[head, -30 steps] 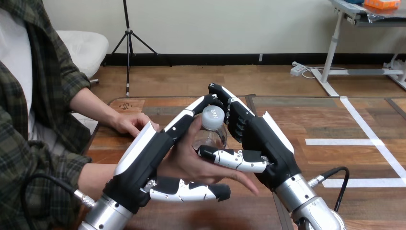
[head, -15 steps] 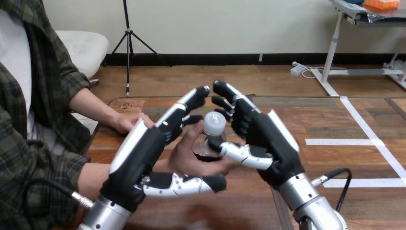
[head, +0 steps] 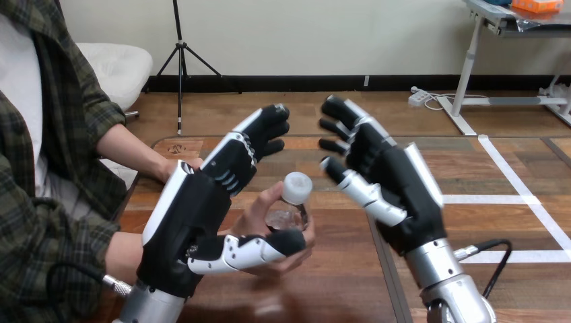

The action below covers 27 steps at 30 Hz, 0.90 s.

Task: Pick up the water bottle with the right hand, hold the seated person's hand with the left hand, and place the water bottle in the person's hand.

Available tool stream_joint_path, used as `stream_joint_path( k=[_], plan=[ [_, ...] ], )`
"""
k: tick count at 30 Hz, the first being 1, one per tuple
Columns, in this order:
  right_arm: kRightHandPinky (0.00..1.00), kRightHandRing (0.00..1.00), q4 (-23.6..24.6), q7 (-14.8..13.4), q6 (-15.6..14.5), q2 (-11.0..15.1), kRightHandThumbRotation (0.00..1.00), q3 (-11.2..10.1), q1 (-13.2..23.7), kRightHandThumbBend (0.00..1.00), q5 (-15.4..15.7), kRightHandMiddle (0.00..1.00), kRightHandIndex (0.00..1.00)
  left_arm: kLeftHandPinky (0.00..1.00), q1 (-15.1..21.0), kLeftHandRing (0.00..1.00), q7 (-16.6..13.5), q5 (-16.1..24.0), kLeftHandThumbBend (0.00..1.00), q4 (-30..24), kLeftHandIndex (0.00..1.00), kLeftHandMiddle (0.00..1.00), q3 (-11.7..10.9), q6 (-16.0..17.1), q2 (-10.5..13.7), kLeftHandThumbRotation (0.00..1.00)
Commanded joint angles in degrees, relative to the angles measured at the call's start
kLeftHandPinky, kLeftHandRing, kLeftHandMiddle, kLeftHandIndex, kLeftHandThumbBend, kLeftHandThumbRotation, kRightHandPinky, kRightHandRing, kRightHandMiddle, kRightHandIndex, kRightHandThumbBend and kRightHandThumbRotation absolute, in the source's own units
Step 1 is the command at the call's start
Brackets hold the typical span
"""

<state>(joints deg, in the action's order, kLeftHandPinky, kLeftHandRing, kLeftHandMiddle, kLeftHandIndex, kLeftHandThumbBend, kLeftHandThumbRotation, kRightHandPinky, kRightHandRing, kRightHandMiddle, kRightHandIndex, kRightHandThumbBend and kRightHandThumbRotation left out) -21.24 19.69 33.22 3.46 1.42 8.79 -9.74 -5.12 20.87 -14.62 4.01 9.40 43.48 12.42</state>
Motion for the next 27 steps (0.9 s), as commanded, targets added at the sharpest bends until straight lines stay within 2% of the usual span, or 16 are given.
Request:
stream_joint_path(
  k=[1, 7, 14, 19, 27],
  plan=[
    [0.83, 0.9, 4.28, -0.73, 3.4, -1.39, 0.56, -1.23, 1.14, 0.6, -1.49, 0.91, 0.89, 0.88, 1.73, 0.87, 0.58, -1.88, 0.82, 1.44, 0.87, 0.88, -1.93, 2.53, -2.15, 0.51],
    [0.82, 0.89, 5.2, -0.61, 4.83, -1.35, 0.61, -1.6, 0.74, 0.55, -2.2, 0.91, 0.89, 0.87, 1.85, 0.87, 1.22, -2.14, 0.81, 1.81, 0.87, 0.86, -2.62, 3.44, -3.11, 0.59],
    [0.81, 0.88, 7.17, 0.36, 3.86, -1.47, 0.59, -1.94, 0.19, 0.55, -4.63, 0.9, 0.87, 0.88, 1.75, 0.87, 2.18, -2.57, 0.81, 1.39, 0.86, 0.86, -3.14, 3.23, -3.6, 0.58],
    [0.81, 0.88, 7.58, 0.9, 4.27, -0.9, 0.57, -2.06, 0.14, 0.55, -4.66, 0.89, 0.87, 0.84, 1.63, 0.85, 1.49, -0.77, 0.84, 1.49, 0.86, 0.86, -3.98, 3.76, -4.01, 0.59],
    [0.8, 0.87, 8.22, 1.47, 4.31, -0.45, 0.57, -2.32, -0.31, 0.54, -4.5, 0.89, 0.86, 0.79, 1.36, 0.84, 1.96, -0.75, 0.84, 1.23, 0.87, 0.85, -4.3, 4.38, -4.71, 0.59]
  ],
)
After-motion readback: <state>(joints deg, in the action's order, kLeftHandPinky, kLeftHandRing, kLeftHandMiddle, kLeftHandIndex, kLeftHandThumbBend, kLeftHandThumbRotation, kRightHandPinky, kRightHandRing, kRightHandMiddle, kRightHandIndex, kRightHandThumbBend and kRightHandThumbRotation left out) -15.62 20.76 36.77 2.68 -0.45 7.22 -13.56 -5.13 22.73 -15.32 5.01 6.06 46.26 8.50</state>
